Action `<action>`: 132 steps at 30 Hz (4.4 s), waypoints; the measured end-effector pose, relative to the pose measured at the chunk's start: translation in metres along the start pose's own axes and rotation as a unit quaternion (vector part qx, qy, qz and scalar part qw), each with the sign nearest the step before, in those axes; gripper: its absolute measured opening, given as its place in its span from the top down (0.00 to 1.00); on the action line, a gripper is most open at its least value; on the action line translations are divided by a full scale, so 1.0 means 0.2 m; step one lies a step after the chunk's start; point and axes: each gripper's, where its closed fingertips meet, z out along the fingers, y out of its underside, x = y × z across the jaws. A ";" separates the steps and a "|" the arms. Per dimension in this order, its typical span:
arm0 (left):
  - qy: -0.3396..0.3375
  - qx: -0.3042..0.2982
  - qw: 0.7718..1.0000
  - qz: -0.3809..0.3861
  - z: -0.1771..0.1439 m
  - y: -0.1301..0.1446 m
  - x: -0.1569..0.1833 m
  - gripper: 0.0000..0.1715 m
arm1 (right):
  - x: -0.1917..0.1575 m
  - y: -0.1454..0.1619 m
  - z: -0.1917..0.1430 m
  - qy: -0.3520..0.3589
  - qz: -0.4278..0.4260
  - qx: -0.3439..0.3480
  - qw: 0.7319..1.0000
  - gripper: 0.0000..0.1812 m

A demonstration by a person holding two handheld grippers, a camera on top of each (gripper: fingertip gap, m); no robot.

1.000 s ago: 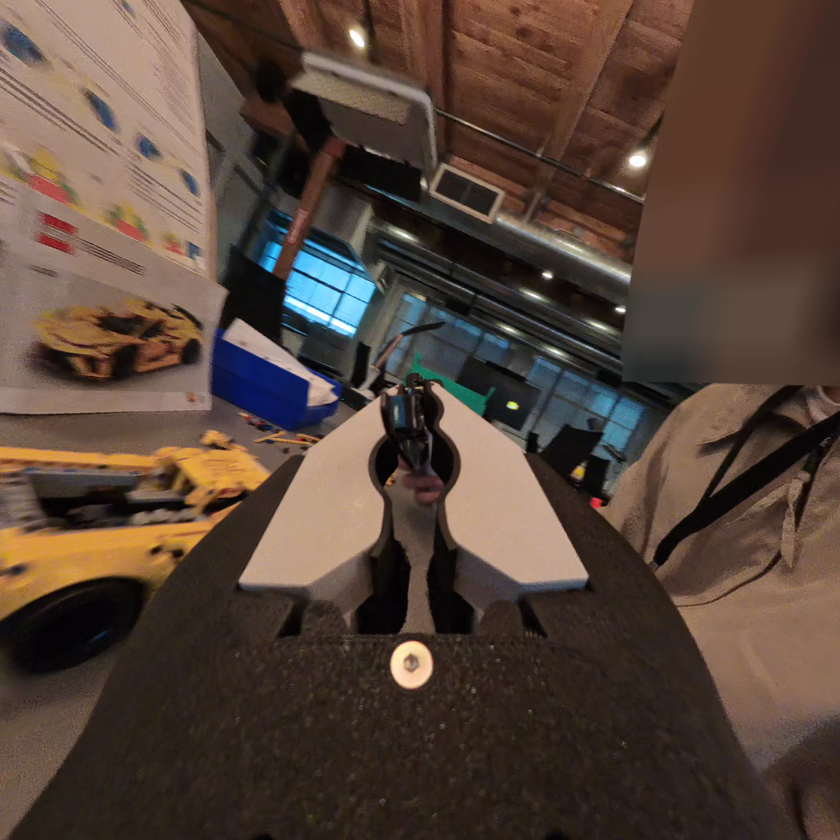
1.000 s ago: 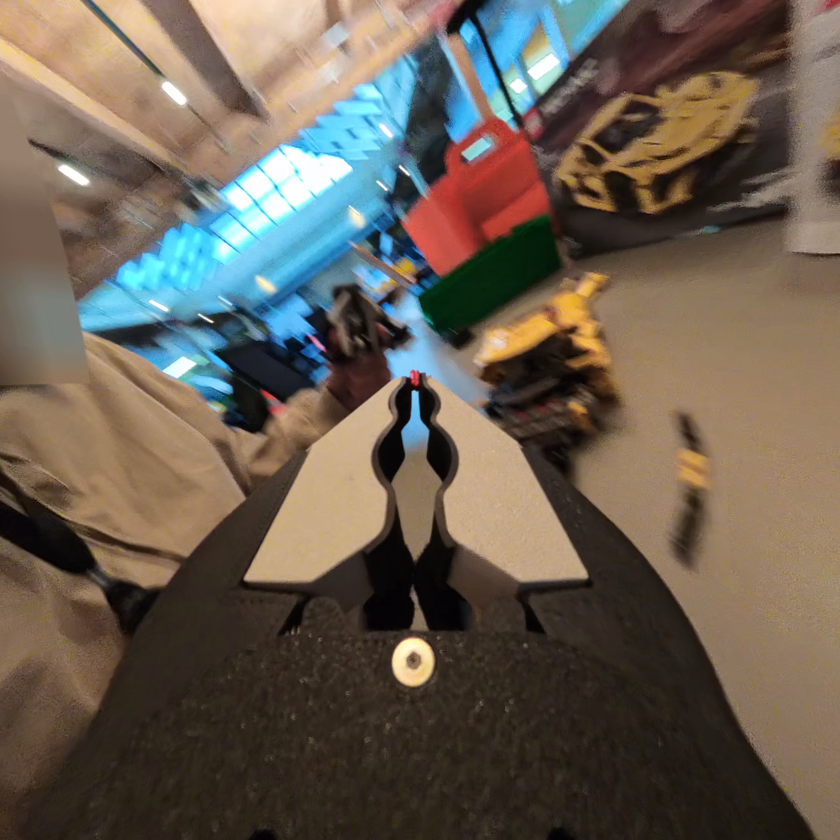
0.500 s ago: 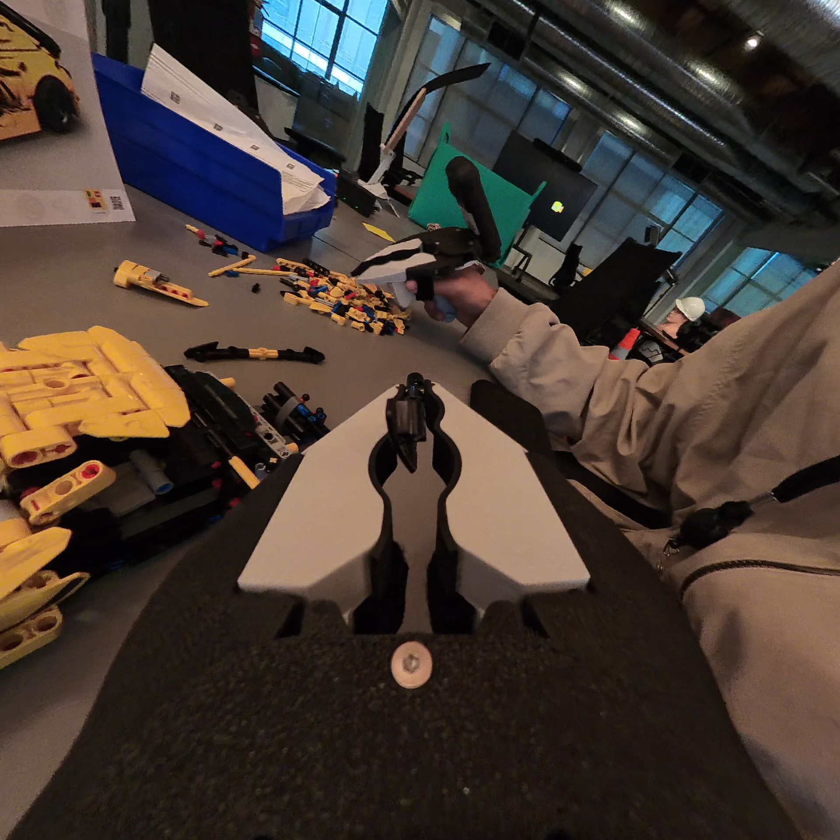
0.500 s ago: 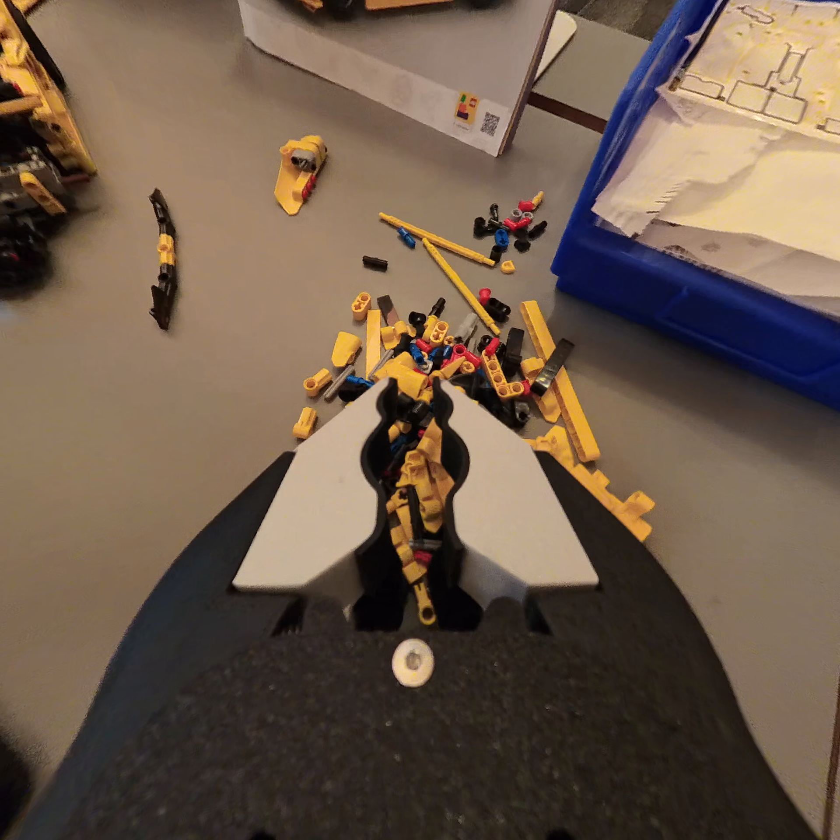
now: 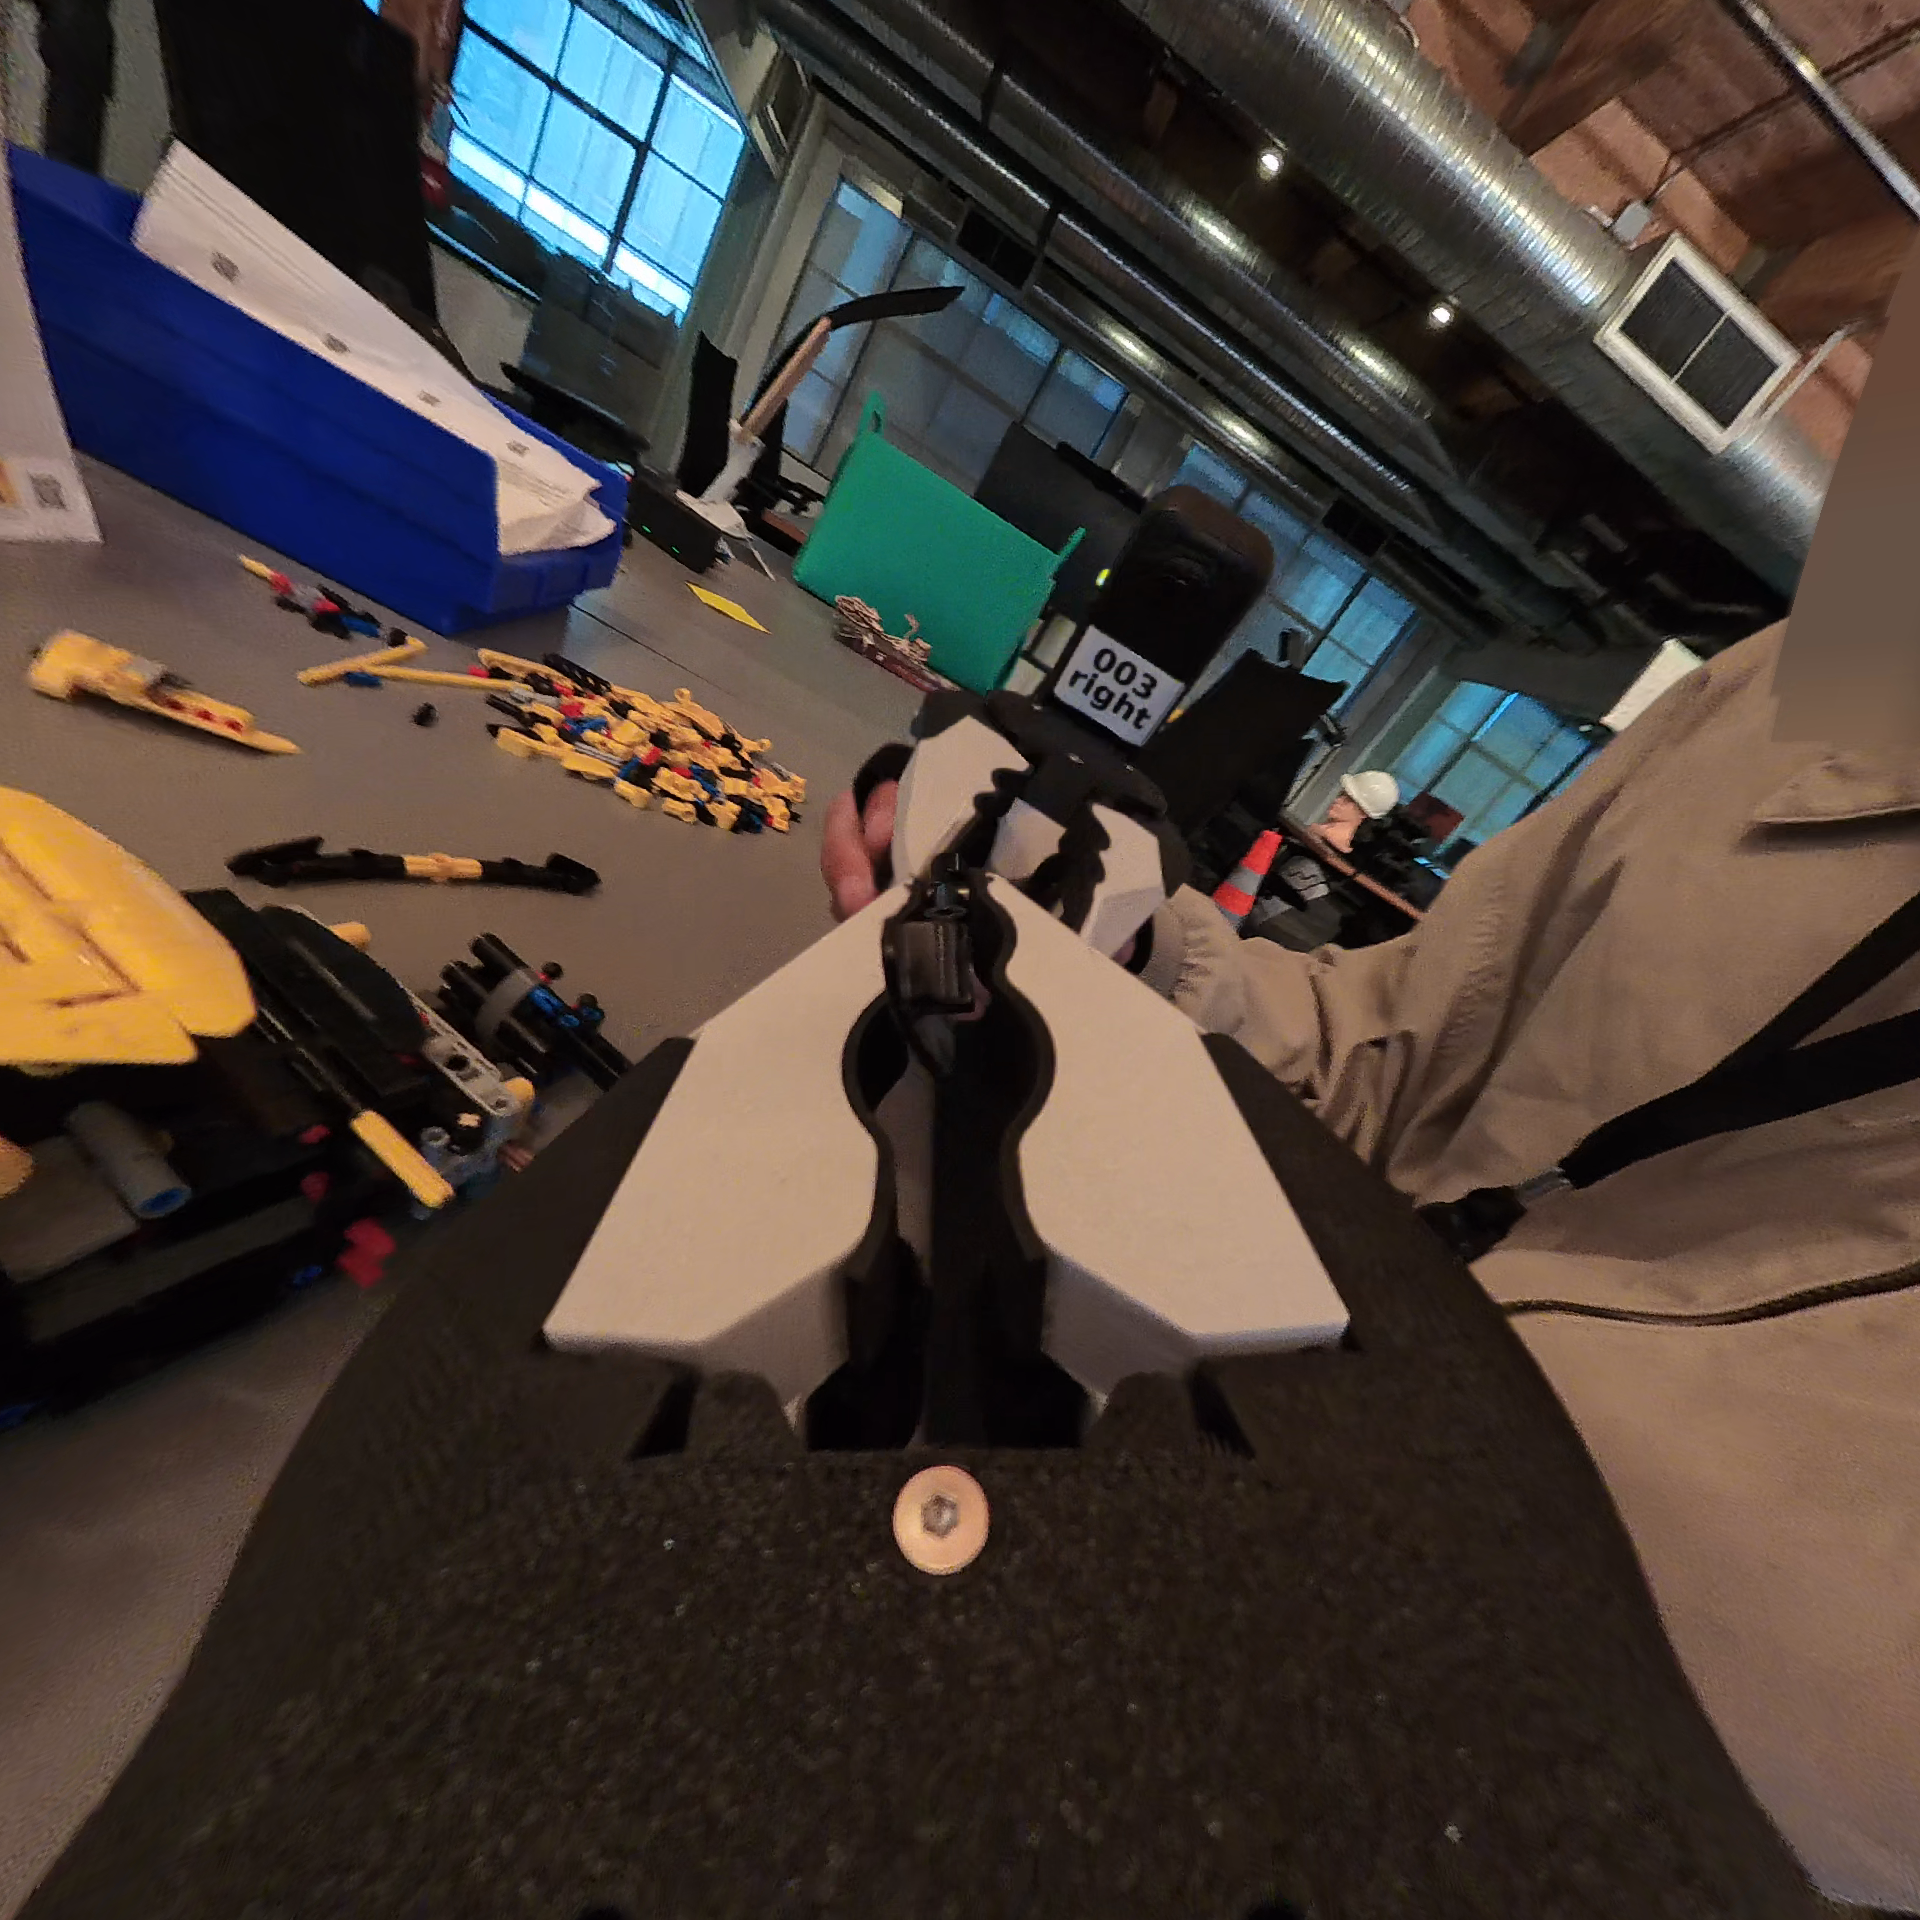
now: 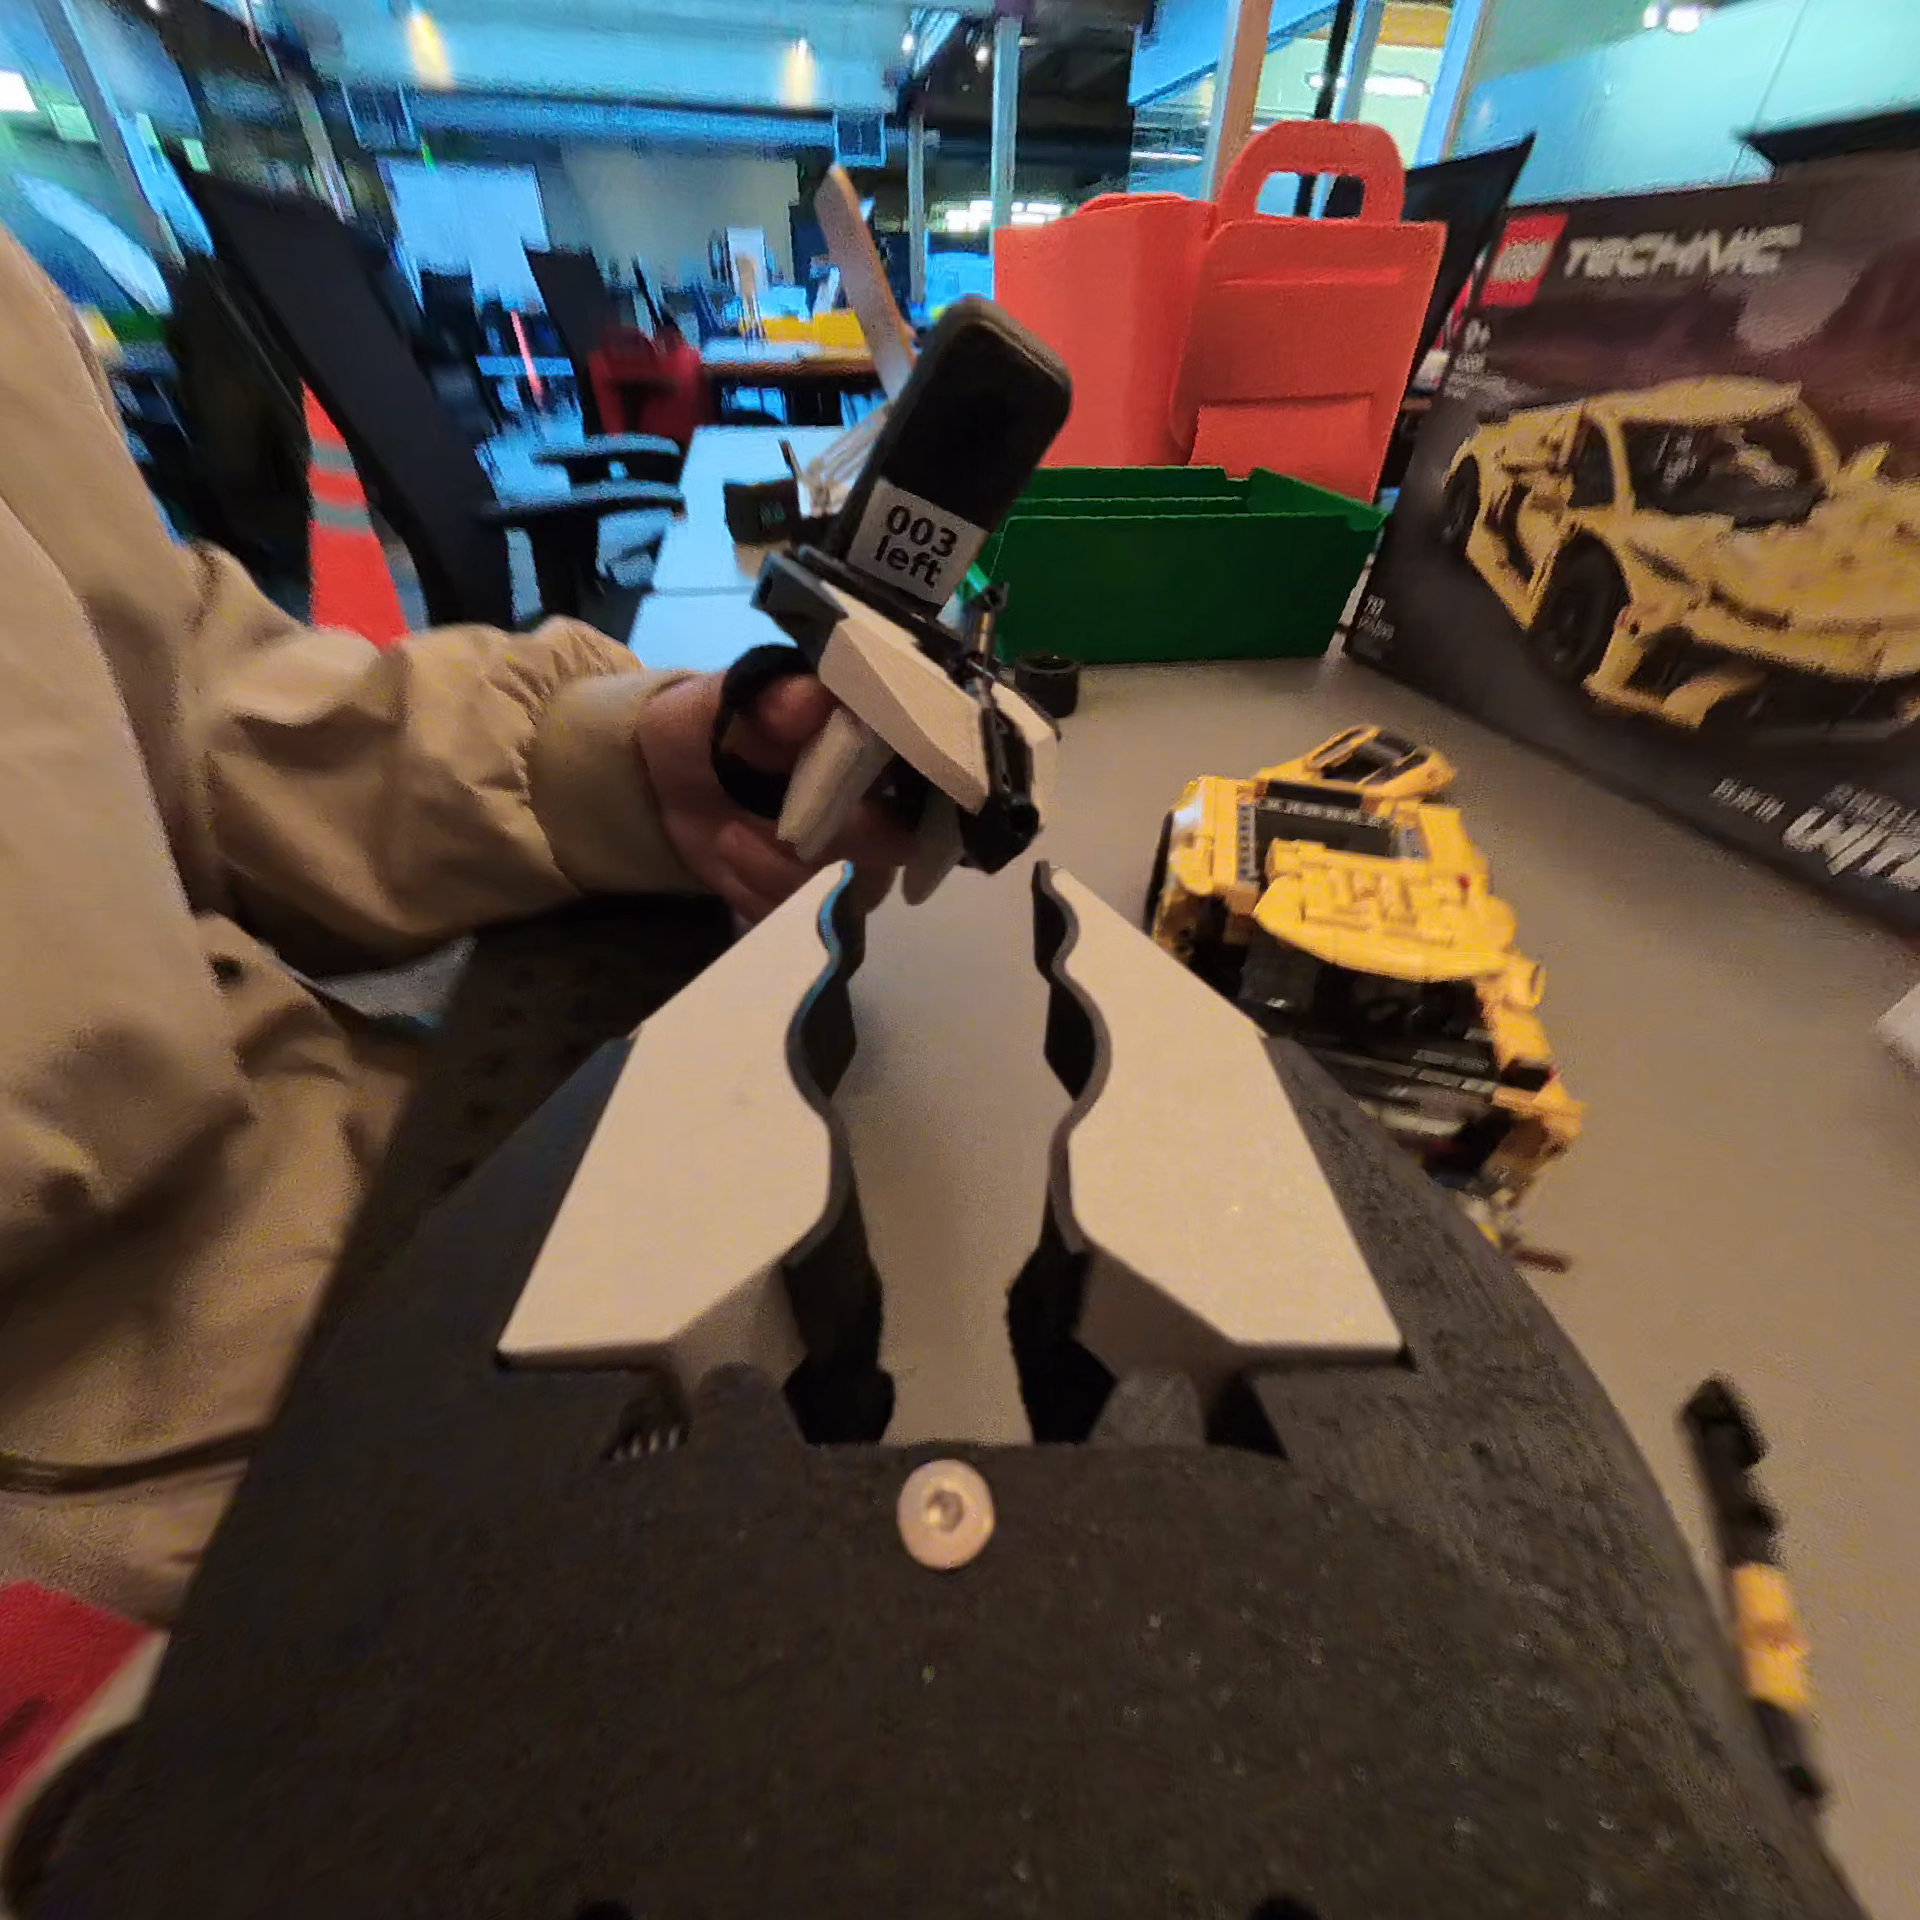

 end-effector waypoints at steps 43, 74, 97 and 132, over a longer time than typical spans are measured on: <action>0.079 -0.023 0.989 -0.119 -0.06 0.05 0.03 0.97 | -0.03 0.04 -0.06 -0.043 -0.061 -0.047 0.996 0.86; -0.059 0.087 0.992 0.071 -0.50 -0.19 -0.03 0.96 | 0.39 -0.16 -0.70 0.019 0.240 0.112 0.964 1.00; -0.219 -0.341 0.886 0.225 -0.06 0.50 -0.37 0.96 | 0.34 0.19 -0.41 0.090 0.293 0.023 0.952 1.00; -0.030 -0.043 0.996 0.065 -0.04 0.05 -0.01 0.97 | 0.04 -0.02 0.00 -0.077 0.306 0.091 0.945 0.90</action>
